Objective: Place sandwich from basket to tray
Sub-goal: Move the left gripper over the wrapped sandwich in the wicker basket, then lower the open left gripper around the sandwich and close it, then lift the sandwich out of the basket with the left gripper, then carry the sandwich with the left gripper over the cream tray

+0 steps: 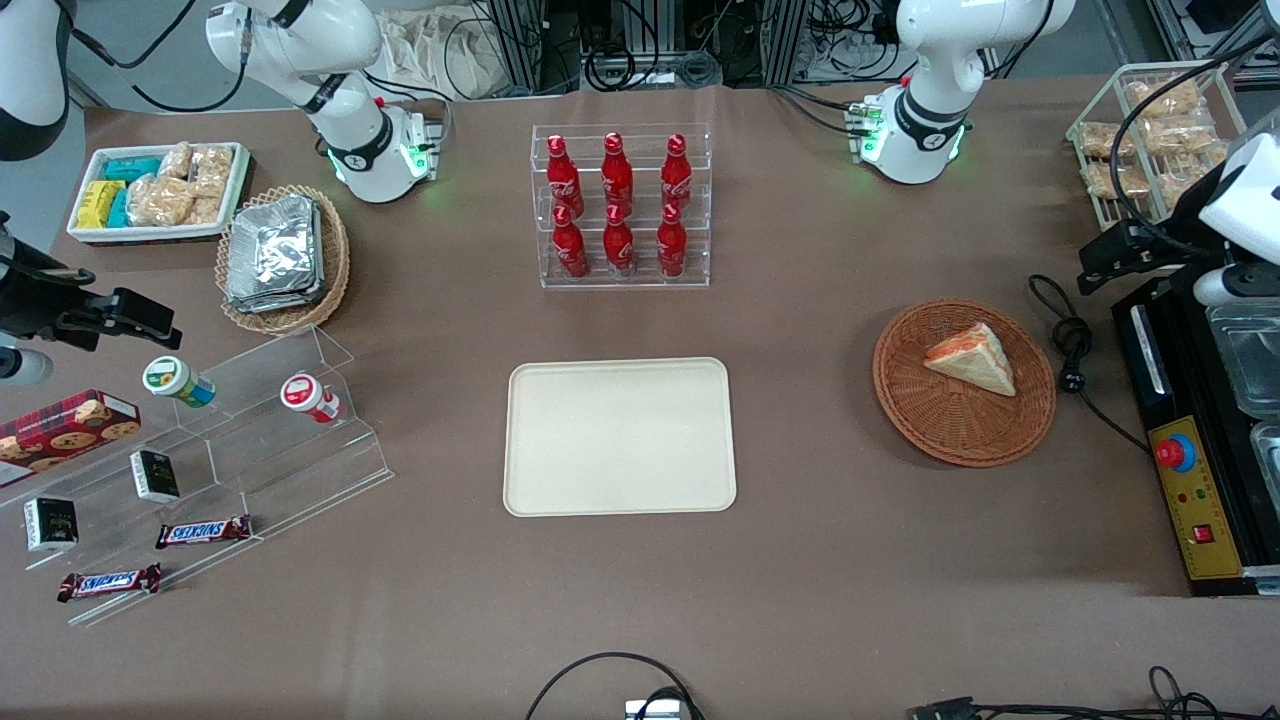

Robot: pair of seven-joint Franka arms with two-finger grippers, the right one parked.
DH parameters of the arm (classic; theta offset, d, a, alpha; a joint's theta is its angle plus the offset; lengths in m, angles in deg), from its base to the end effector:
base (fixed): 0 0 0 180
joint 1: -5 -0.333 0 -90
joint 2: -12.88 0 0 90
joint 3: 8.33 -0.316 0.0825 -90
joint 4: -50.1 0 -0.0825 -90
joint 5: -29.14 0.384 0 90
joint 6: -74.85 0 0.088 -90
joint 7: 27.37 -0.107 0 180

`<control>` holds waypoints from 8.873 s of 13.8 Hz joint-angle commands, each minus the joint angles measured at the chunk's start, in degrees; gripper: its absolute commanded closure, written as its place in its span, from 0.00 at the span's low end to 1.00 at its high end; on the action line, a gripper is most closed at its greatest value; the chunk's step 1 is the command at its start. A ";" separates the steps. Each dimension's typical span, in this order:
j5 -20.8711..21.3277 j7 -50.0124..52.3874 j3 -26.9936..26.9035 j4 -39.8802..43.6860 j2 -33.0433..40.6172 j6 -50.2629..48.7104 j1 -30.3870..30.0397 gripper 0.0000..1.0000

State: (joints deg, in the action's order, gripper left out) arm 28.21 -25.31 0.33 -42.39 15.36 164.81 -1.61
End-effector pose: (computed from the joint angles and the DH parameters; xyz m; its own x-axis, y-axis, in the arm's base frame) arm 0.5403 -0.0229 0.6274 1.0000 0.0003 -0.0017 0.0003 -1.0000 0.0097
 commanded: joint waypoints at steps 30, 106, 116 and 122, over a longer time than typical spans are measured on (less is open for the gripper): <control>2.42 54.70 -3.21 -41.00 2.27 38.77 -0.86 0.00; 2.24 28.43 8.65 -24.77 -0.80 27.98 3.88 0.73; 8.75 29.40 18.85 -11.23 -11.00 22.01 3.97 0.72; 12.88 29.32 20.17 -5.26 -15.83 22.01 9.15 0.70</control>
State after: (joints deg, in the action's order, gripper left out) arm 39.37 3.66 20.48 -52.24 2.75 188.82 5.48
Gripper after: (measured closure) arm 0.718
